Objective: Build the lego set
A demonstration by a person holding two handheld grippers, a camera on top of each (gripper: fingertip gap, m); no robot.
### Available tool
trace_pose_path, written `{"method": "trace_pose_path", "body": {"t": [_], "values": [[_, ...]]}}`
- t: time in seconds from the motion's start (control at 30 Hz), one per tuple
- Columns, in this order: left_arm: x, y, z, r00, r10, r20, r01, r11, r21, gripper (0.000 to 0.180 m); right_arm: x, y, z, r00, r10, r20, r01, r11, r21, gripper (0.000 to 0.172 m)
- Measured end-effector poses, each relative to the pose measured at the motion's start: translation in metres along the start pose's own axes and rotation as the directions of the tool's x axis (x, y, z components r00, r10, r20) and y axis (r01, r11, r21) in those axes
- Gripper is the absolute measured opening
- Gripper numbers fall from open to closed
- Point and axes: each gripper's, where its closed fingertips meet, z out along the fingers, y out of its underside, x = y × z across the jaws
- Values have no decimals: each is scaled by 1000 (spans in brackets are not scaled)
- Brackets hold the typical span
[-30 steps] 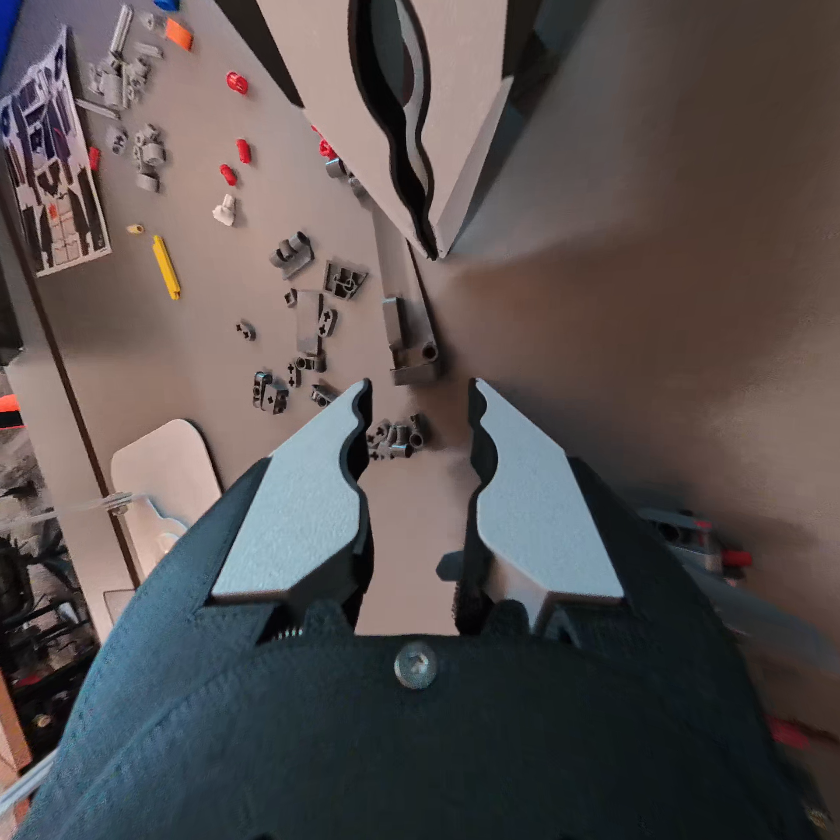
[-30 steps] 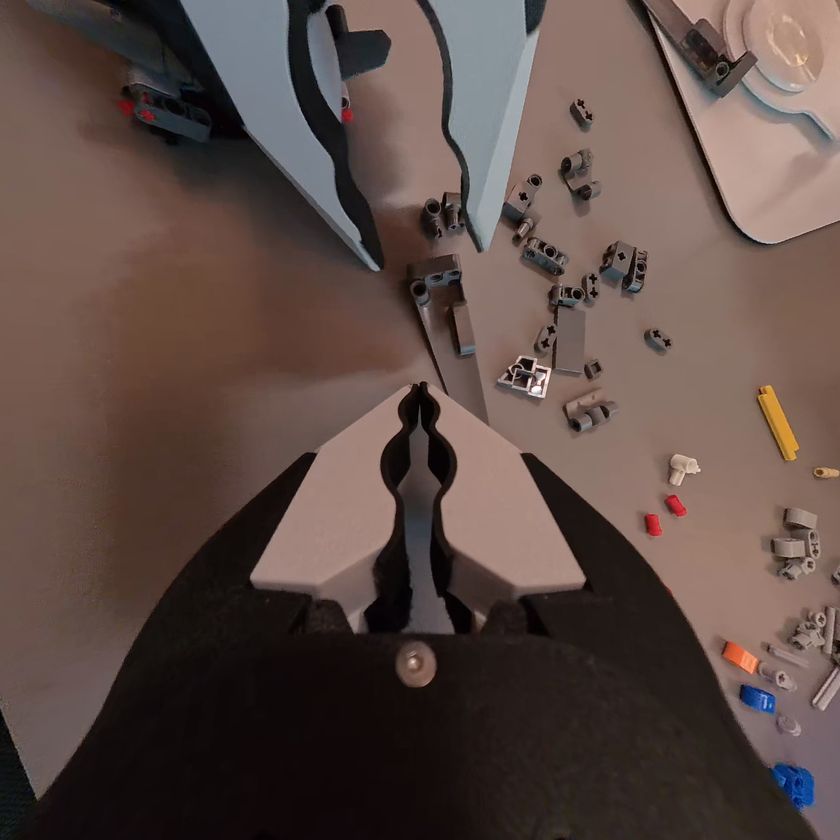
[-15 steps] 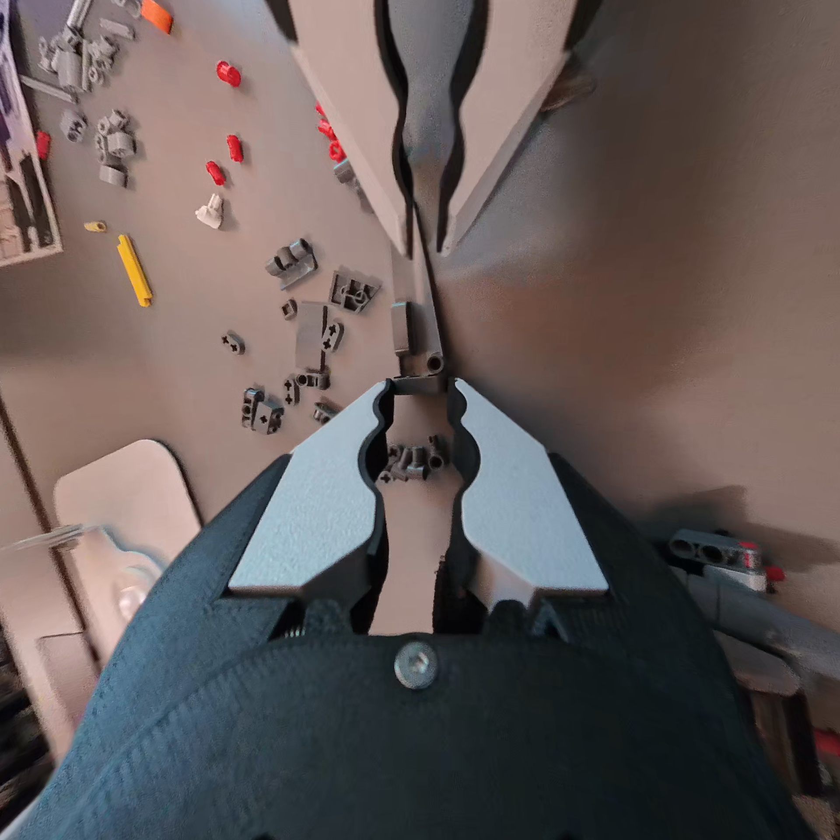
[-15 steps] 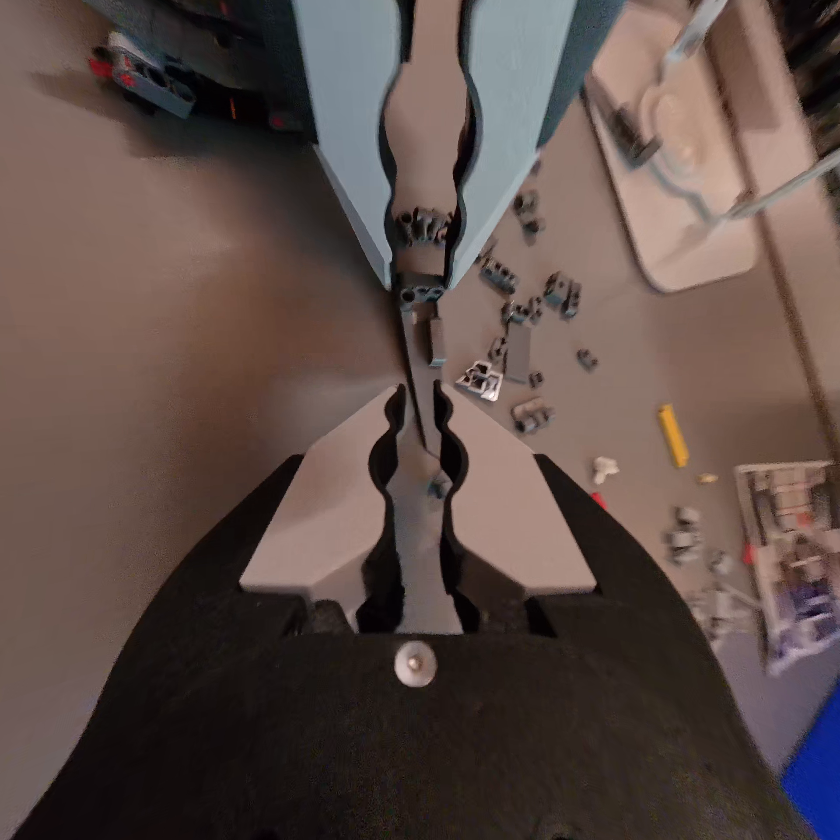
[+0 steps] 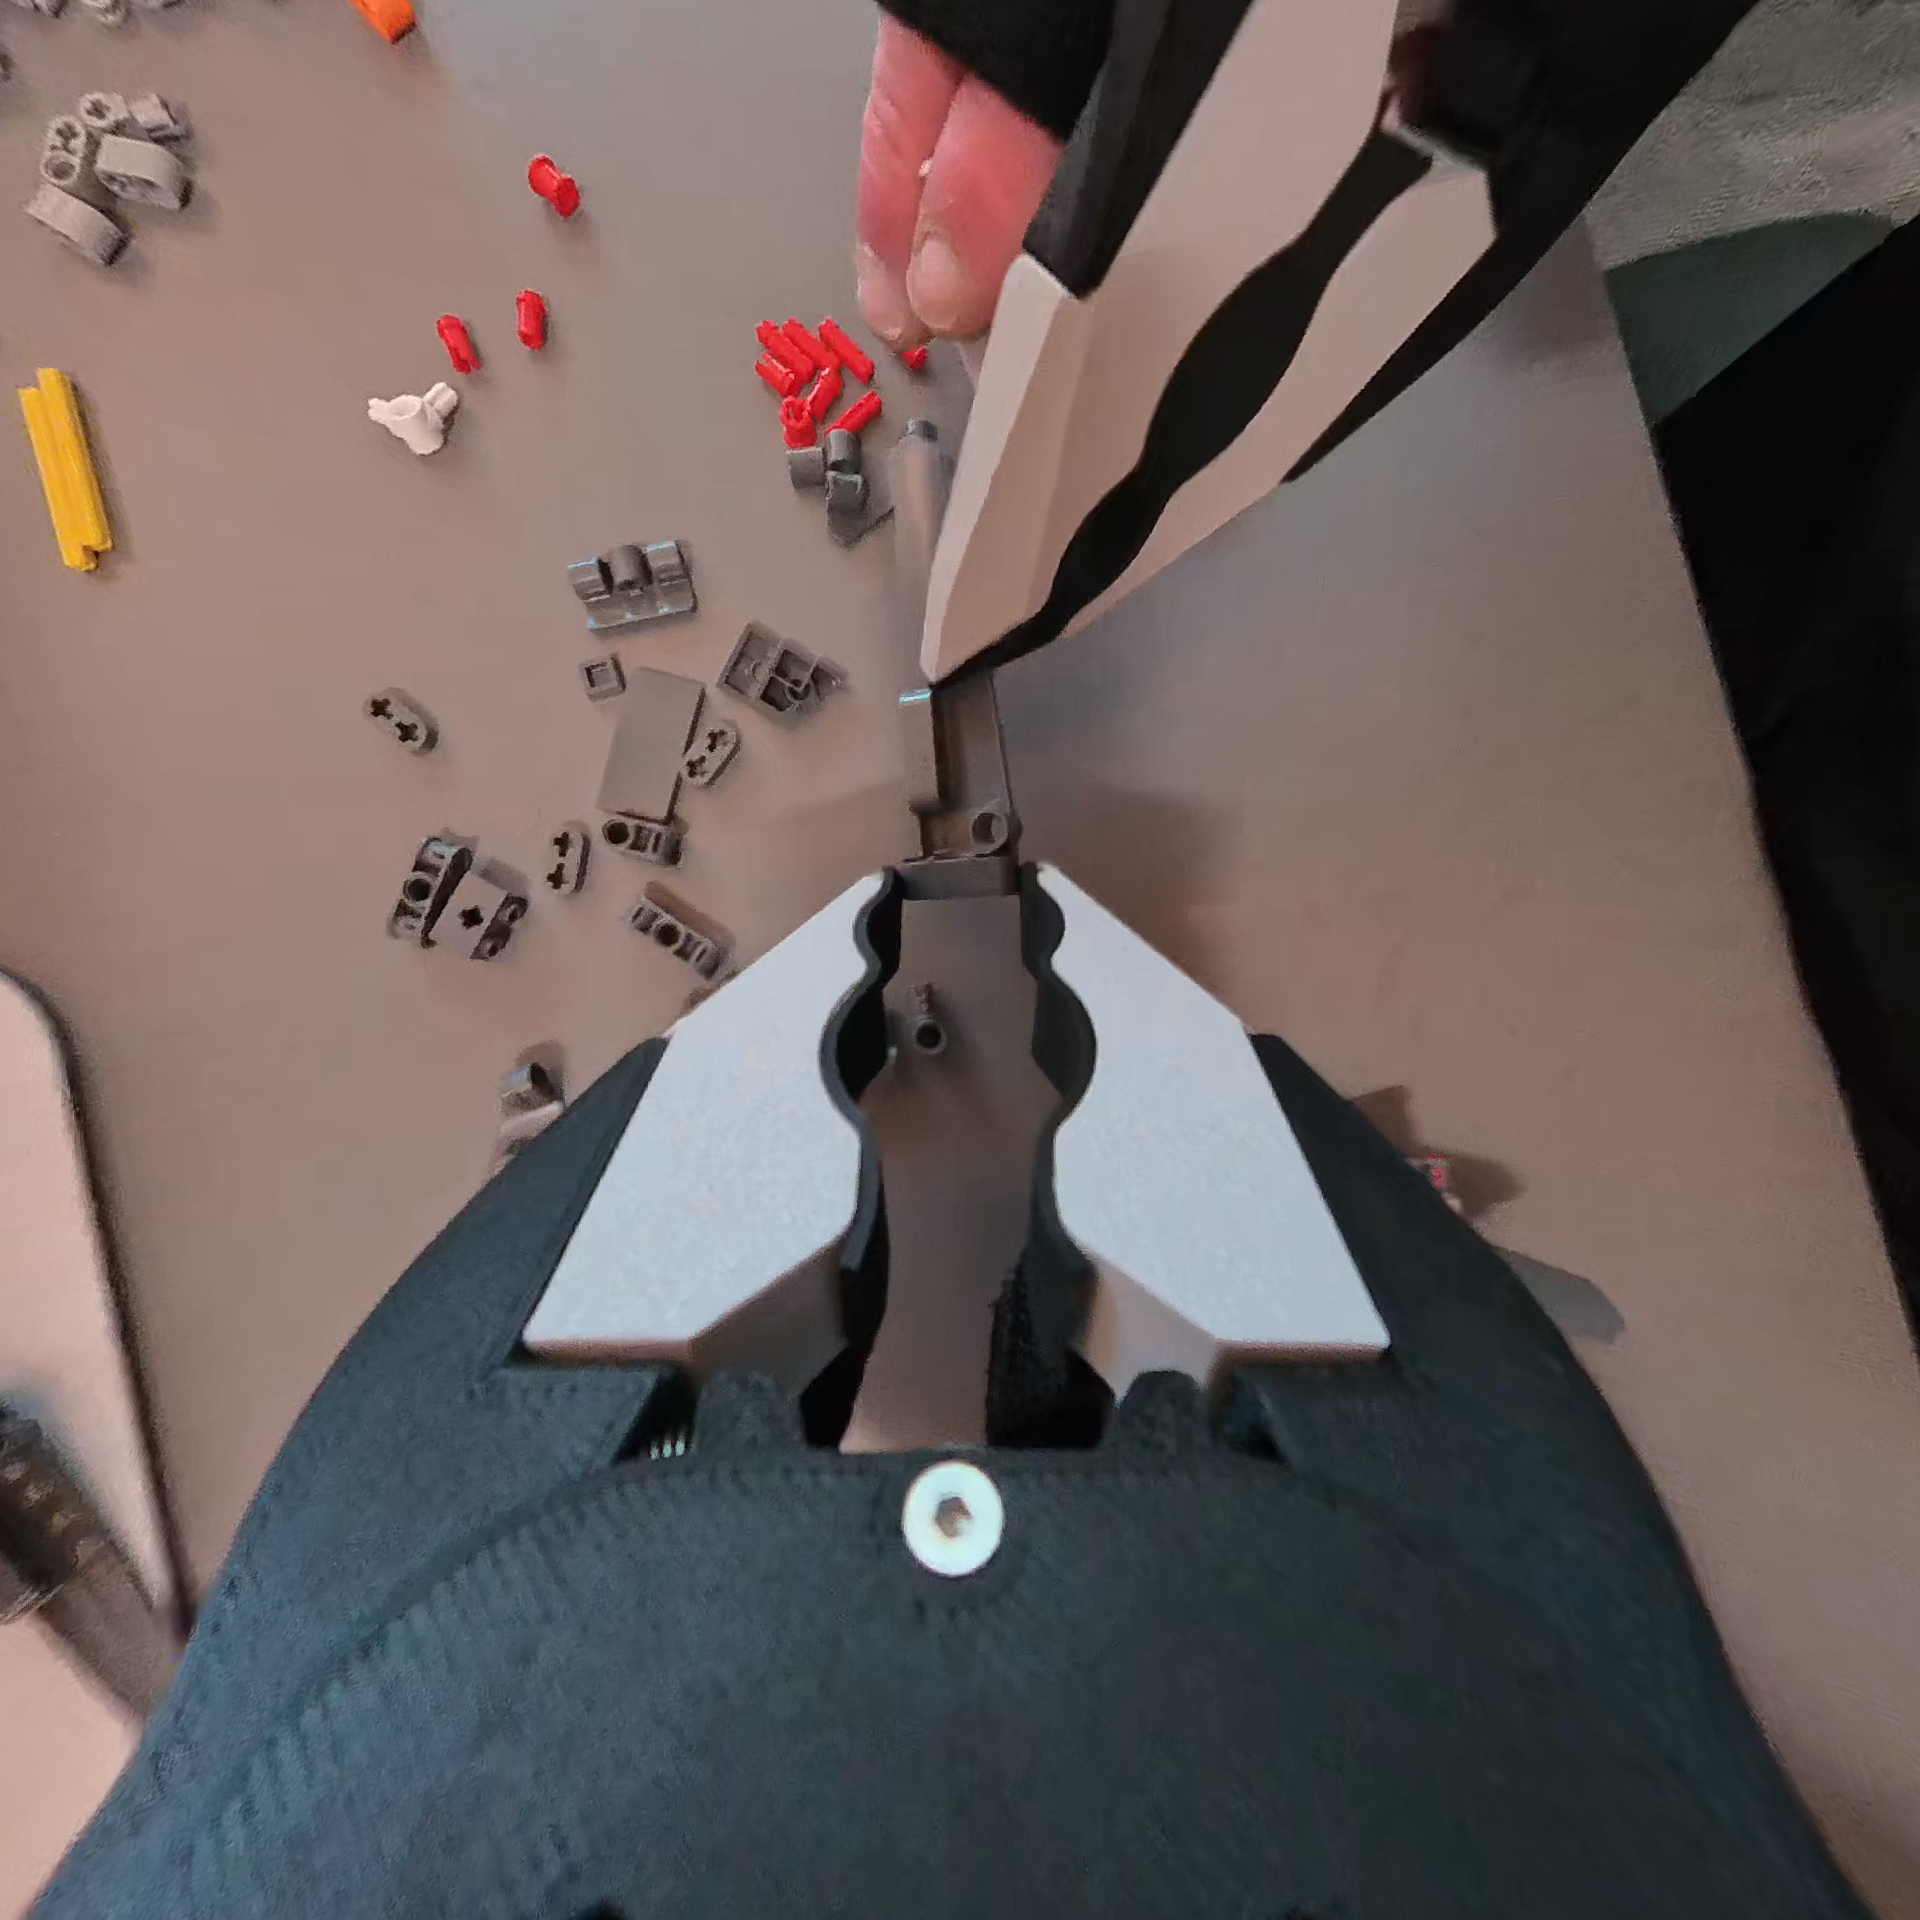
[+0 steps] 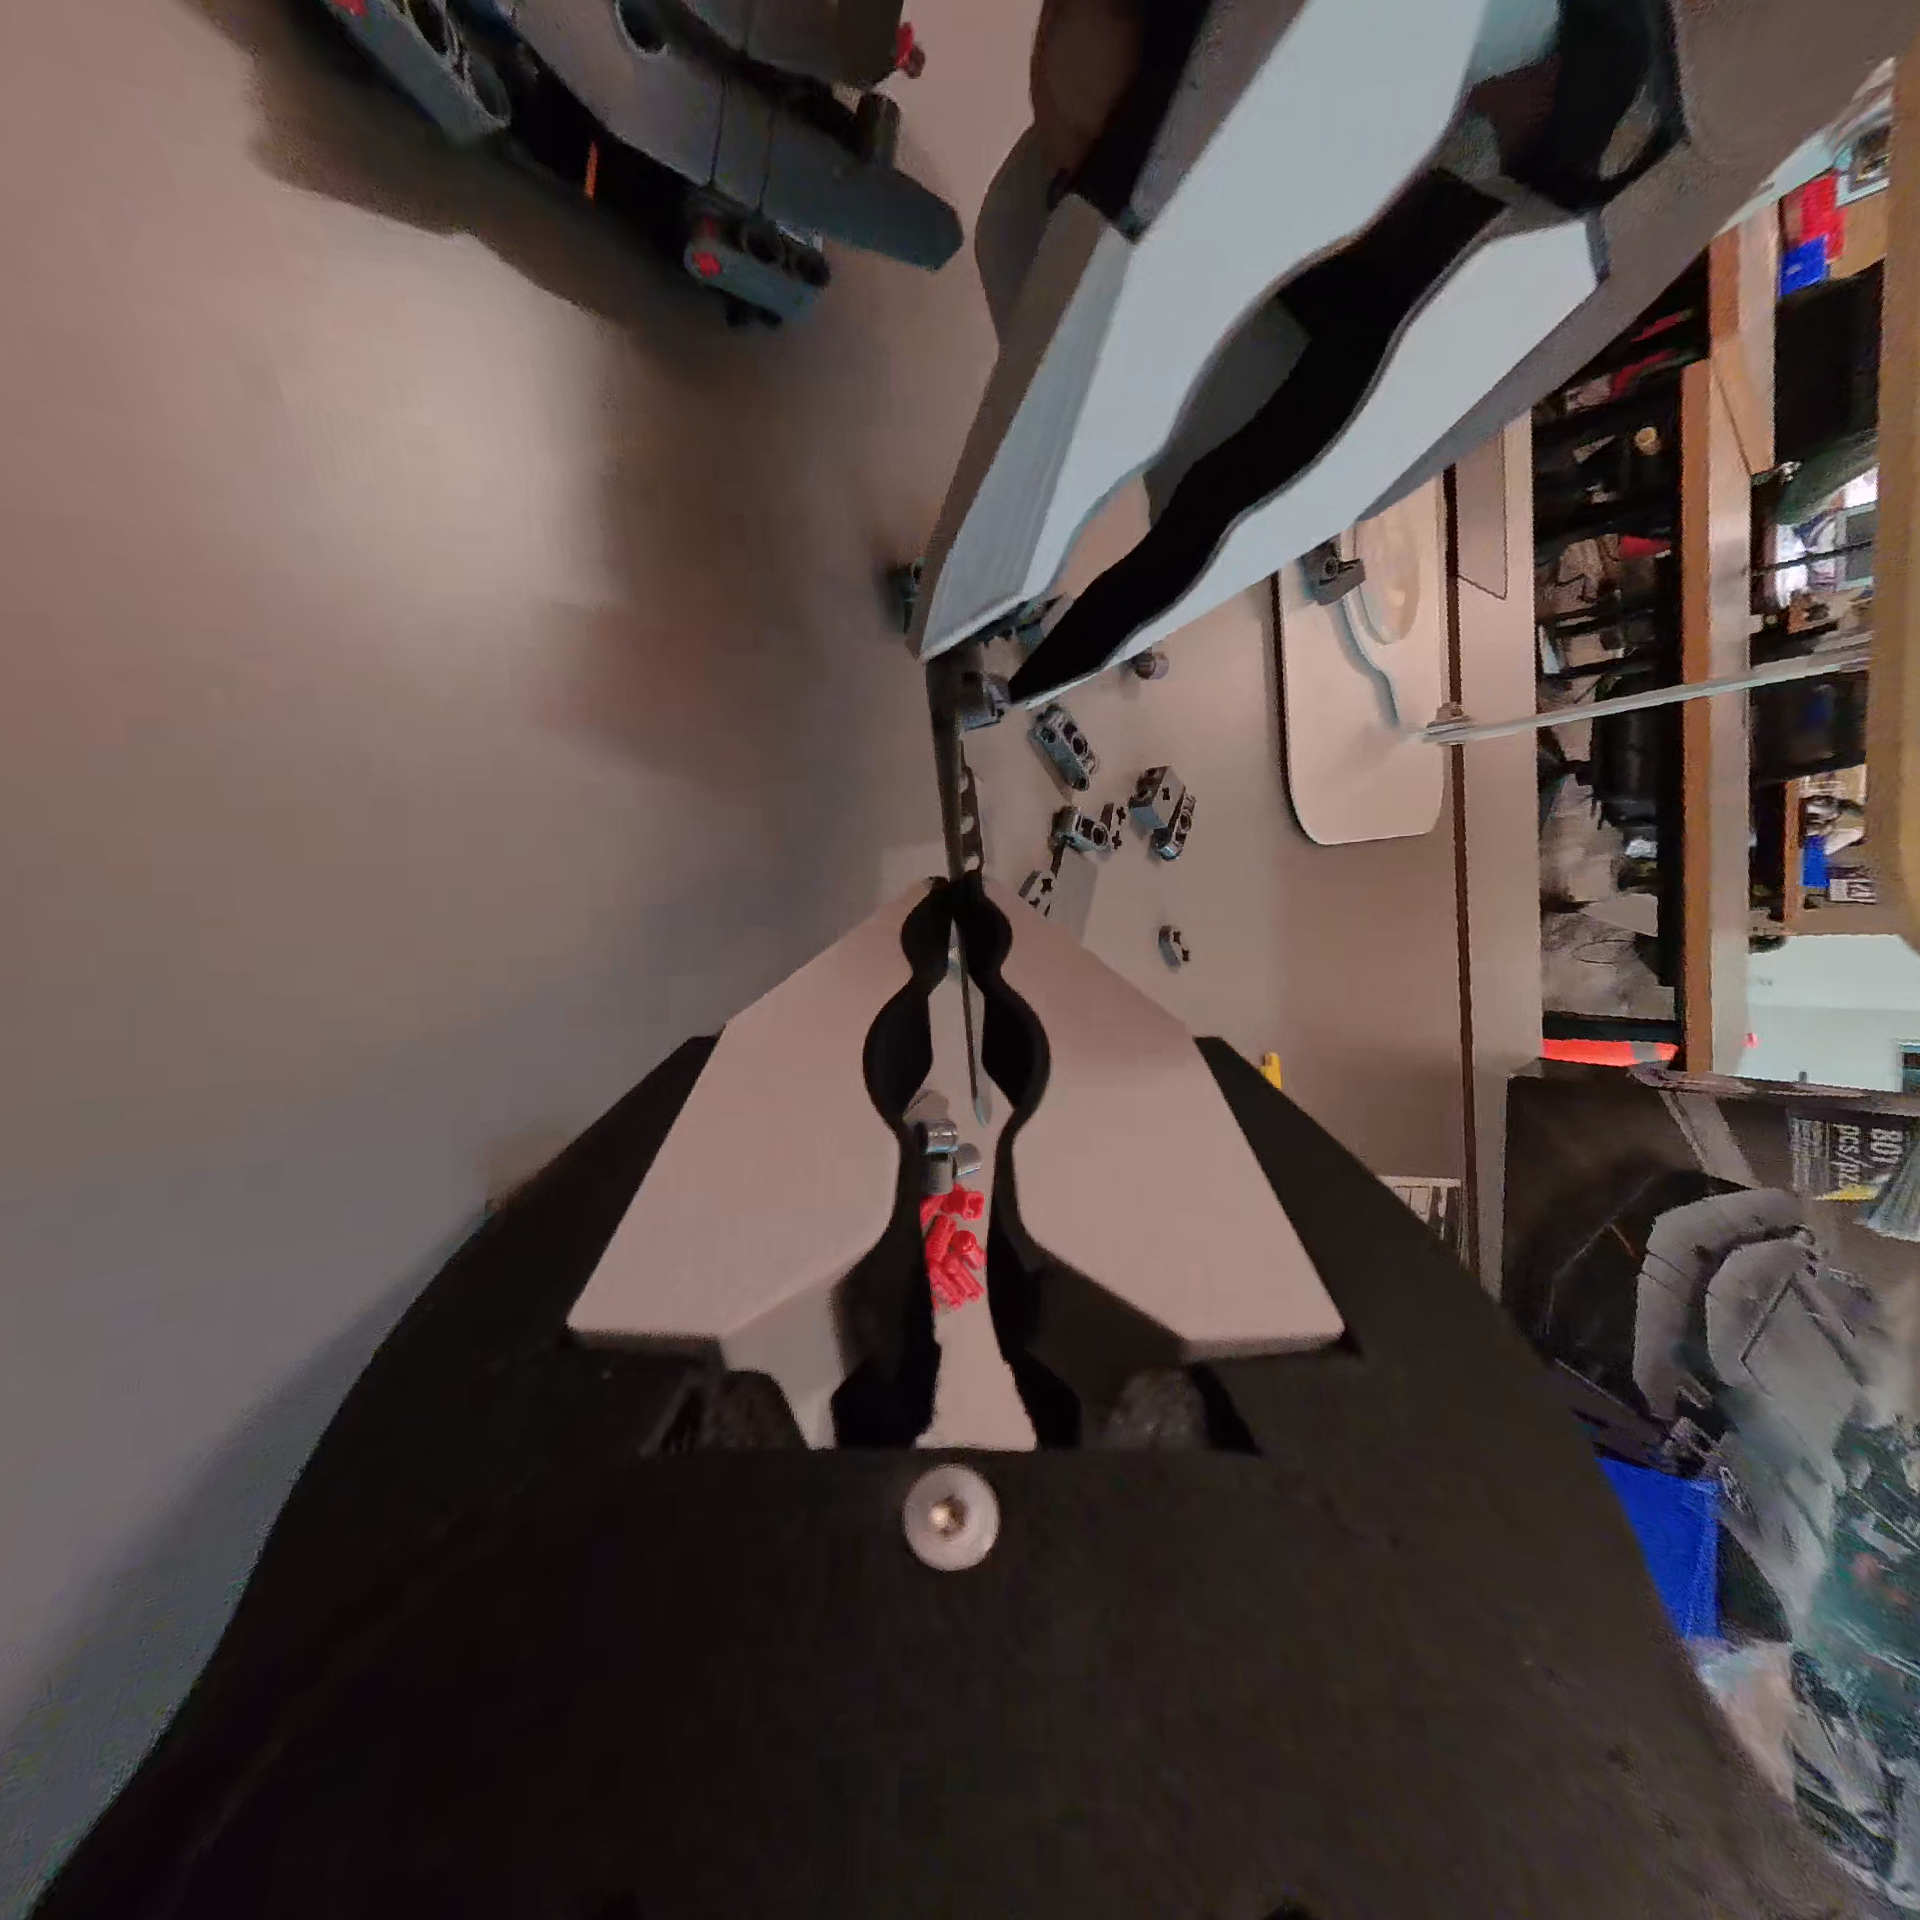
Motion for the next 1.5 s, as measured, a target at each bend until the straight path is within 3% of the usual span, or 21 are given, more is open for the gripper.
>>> {"method": "trace_pose_path", "body": {"t": [0.07, 0.17, 0.27, 0.4, 0.47, 0.6, 0.7, 0.8, 1.03, 1.37, 1.5], "values": [[-11, 7, -7, 987, 86, 133, -77, 995, -70, 27, 1, -3, -1, 999, 23, 29, -23, 1000, 12, 0], [-24, 10, -29, 932, 180, 313, -144, 980, -134, 23, 4, -13, -6, 988, 105, 111, -112, 992, 65, 0], [-21, 4, -57, 914, 120, 386, -112, 993, -44, 24, 15, -15, -7, 959, 201, 201, -223, 971, 89, 0], [-28, 28, -98, 818, 130, 561, -115, 991, -61, 21, 50, -1, 3, 856, 413, 312, -448, 893, 47, 0], [-25, 43, -113, 768, 136, 626, -111, 991, -80, 17, 64, 9, 12, 763, 520, 383, -557, 830, -17, 0], [-10, 66, -124, 753, 75, 654, -65, 997, -39, 16, 70, 18, 35, 597, 623, 505, -657, 741, -138, 0], [-4, 85, -130, 728, 57, 683, -39, 998, -42, 15, 79, 32, 59, 659, 625, 418, -614, 768, -181, 0], [-1, 99, -132, 712, 56, 700, -28, 998, -51, 15, 77, 34, 70, 571, 679, 461, -655, 715, -243, 0], [0, 108, -134, 711, 34, 702, -28, 999, -20, 15, 71, 42, 87, 459, 748, 480, -687, 641, -343, 0], [-4, 117, -137, 699, 6, 715, -10, 1000, 1, 14, 88, 49, 86, 564, 718, 407, -676, 685, -271, 15], [-4, 116, -141, 685, 14, 728, -20, 1000, 0, 14, 97, 32, 79, 744, 558, 368, -554, 823, -126, 8]]}}
